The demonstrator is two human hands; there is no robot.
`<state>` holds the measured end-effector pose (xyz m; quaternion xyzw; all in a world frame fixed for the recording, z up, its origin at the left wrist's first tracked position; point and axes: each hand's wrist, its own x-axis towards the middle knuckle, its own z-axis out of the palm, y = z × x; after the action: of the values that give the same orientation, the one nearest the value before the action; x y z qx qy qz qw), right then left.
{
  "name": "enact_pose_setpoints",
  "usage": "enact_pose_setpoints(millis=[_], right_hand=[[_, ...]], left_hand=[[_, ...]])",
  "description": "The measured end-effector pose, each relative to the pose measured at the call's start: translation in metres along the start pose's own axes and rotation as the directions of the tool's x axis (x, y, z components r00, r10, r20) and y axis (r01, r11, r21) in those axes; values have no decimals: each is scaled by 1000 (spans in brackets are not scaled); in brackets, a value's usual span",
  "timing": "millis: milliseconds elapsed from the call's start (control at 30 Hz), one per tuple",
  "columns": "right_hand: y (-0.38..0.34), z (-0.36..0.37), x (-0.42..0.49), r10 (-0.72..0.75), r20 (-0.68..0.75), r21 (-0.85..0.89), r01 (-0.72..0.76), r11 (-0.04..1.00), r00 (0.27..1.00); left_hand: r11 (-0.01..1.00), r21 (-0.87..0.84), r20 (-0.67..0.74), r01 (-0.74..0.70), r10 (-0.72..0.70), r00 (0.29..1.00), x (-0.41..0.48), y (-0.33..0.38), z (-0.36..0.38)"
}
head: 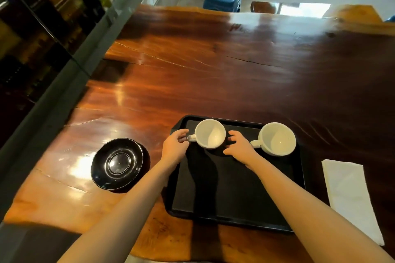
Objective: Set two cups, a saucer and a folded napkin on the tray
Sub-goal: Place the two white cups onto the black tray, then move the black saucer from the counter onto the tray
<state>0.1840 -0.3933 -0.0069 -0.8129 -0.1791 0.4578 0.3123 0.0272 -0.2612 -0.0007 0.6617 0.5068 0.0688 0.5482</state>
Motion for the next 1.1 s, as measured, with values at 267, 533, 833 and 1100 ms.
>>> enact_pose_setpoints(millis=[267, 533, 833, 1100], right_hand=[[-20, -8, -23, 105, 6, -68, -104, 992, 994], [-34, -16, -47, 134, 4, -187, -131, 974, 991], [-80, 19, -50, 90, 235, -408, 14, 913, 968], [-155, 108, -46, 25, 485, -635, 332, 697, 874]], left_hand=[[930, 338, 248, -143, 59, 967, 3, 31, -31], [867, 454, 361, -204, 30, 932, -8, 40, -52], [859, 499, 271, -112, -32, 962, -35, 8, -99], [846, 523, 99, 101, -178, 979, -69, -41, -195]])
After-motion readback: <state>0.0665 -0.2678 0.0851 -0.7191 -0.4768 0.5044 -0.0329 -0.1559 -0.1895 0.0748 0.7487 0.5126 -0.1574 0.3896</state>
